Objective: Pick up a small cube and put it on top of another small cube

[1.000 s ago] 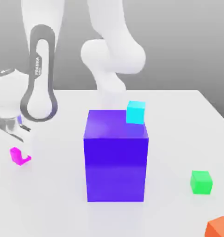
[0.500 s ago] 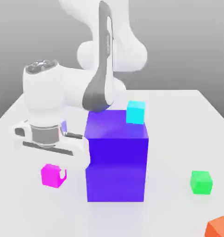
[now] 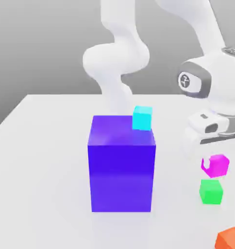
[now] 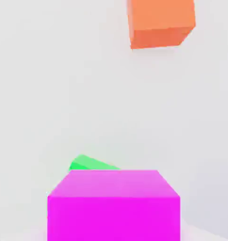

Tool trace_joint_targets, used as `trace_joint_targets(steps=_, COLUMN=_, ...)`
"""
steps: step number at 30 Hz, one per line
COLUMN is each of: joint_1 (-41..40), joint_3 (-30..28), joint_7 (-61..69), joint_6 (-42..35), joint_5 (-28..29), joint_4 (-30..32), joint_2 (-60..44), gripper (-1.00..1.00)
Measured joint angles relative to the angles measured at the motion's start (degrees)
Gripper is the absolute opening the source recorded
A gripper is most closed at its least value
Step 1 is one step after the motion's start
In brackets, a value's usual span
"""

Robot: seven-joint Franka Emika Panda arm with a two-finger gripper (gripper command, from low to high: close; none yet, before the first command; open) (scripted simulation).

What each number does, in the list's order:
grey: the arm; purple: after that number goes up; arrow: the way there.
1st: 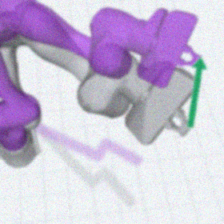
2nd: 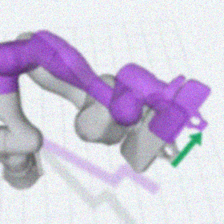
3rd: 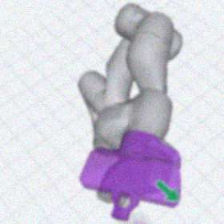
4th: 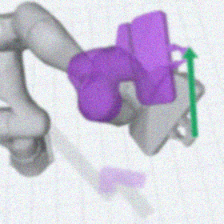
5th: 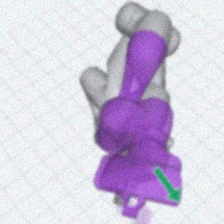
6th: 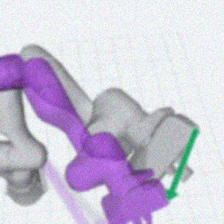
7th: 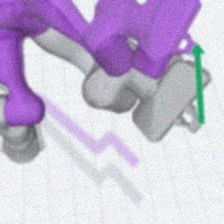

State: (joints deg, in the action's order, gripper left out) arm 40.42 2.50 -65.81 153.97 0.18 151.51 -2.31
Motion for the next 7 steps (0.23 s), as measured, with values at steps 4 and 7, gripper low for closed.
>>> trace_joint_targets(steps=4, joint_1=-1.6, joint_3=-1.2, joint_7=-0.5, joint_6=7.0, joint_5=0.6, joint_4=-0.3, joint_2=-7.5, gripper=-1.00)
trace_joint_targets(steps=7, joint_1=-1.6, joint_3=-1.2, joint_7=-0.6, joint_6=8.1, joint_5=0.7, joint_4=-0.4, joint_2=-8.6, gripper=1.00)
